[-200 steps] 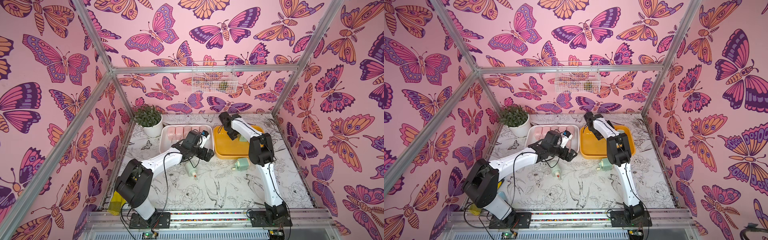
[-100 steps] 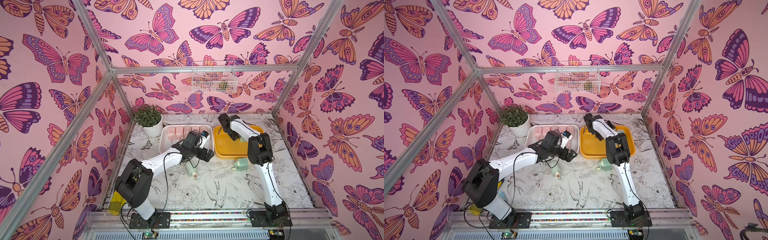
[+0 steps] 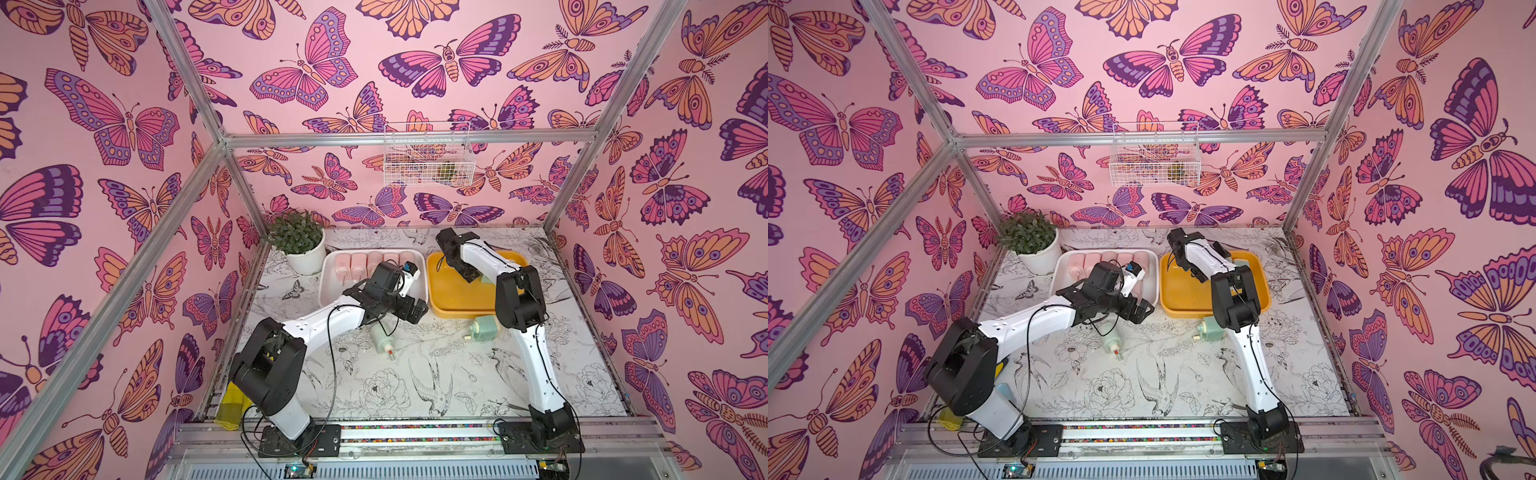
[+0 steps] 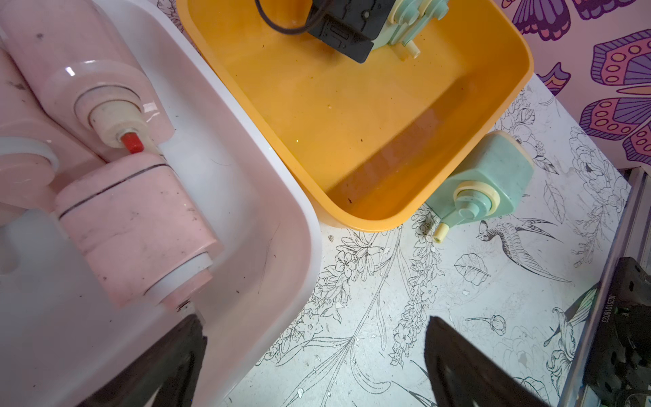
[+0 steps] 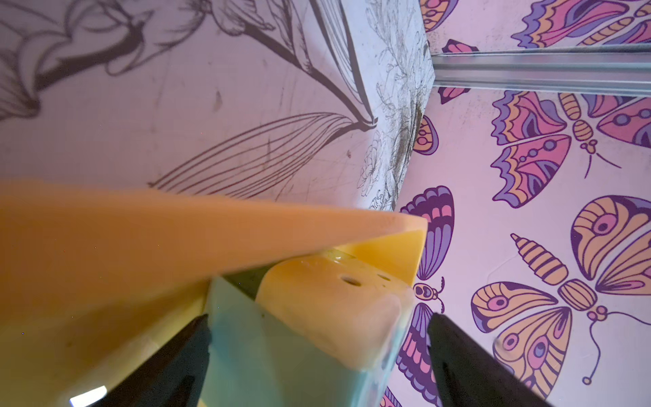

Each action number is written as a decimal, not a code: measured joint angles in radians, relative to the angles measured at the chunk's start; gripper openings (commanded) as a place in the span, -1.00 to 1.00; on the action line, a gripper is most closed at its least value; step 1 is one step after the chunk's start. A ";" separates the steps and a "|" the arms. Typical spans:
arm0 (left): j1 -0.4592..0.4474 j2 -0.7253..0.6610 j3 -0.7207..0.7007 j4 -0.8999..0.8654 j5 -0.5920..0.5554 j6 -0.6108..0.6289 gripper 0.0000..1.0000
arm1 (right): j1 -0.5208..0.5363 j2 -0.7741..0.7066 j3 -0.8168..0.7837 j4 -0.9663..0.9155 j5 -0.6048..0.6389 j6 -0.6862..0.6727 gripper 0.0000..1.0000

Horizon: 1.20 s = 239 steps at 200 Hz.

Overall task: Place the pencil sharpeners by color into the storage box
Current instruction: Place the pencil sharpener in the storage box.

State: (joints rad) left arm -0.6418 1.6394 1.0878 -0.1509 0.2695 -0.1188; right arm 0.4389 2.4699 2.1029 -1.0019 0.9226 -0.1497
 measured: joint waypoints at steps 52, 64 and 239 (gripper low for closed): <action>0.000 0.000 0.000 0.000 0.001 0.003 1.00 | 0.034 -0.201 -0.156 0.106 -0.056 -0.012 0.98; 0.000 0.000 0.000 0.000 0.001 0.003 1.00 | 0.039 -0.273 -0.194 0.130 -0.077 -0.004 0.97; 0.000 0.000 0.001 0.000 0.003 -0.005 1.00 | -0.149 -0.560 -0.564 0.249 -0.497 0.277 -1.00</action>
State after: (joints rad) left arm -0.6418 1.6394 1.0889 -0.1509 0.2726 -0.1238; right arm 0.2901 1.9099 1.5387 -0.7525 0.4255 0.1276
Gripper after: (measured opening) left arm 0.999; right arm 0.061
